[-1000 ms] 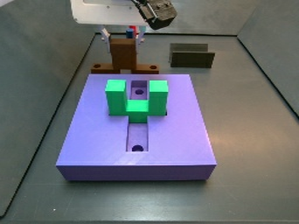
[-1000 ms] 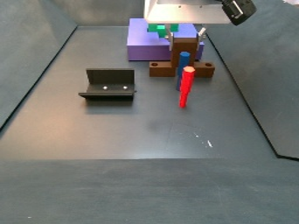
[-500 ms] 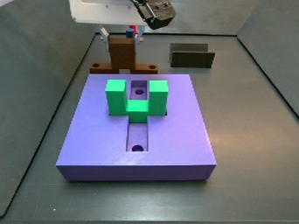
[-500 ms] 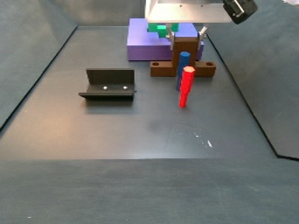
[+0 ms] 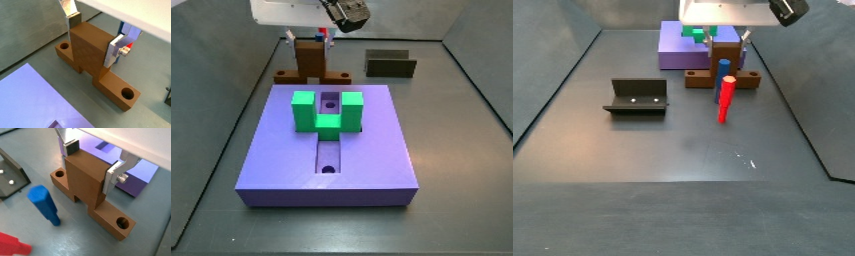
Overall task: Pick up the brown object. Move up. Move to above the board. Insert the brown object.
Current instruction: Move up, then move to above the board.
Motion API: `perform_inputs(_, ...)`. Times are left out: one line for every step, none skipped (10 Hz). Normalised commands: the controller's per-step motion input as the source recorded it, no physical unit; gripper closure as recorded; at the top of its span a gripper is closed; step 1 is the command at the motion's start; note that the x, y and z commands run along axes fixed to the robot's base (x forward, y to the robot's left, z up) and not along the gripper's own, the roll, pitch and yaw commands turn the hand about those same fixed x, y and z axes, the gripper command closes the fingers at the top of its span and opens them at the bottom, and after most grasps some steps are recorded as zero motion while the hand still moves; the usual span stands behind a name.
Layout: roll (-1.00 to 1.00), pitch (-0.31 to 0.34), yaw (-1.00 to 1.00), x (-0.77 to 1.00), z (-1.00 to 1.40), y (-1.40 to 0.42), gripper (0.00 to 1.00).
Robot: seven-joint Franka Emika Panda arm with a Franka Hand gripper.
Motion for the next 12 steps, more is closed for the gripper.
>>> perform_inputs(0.0, 0.017, 0.03, -0.06, 0.79, -0.06, 1.0)
perform_inputs(-0.01, 0.007, 0.03, -0.08, 0.64, -0.05, 1.0)
perform_inputs(-0.03, -0.019, 0.03, -0.04, 0.34, -0.03, 1.0)
perform_inputs(0.0, 0.0, 0.0, 0.0, 1.4, 0.0, 1.0)
perform_inputs(0.0, 0.042, -0.01, -0.03, 1.4, 0.0, 1.0)
perform_inputs(-0.02, 0.042, -0.01, -0.05, 1.4, 0.0, 1.0)
perform_inputs(-0.05, 0.022, -0.01, 0.01, 1.4, 0.0, 1.0)
perform_inputs(-0.05, 0.072, -0.01, 0.08, 1.4, 0.01, 1.0)
perform_inputs(-0.05, 0.109, -0.01, 0.02, 0.53, 0.01, 1.0)
perform_inputs(-0.05, 0.084, -0.01, 0.01, 0.25, 0.01, 1.0)
perform_inputs(-0.04, 0.176, 0.03, 0.55, 0.3, -1.4, 1.0)
perform_inputs(0.07, 0.197, 0.04, 0.56, 0.3, -1.4, 1.0)
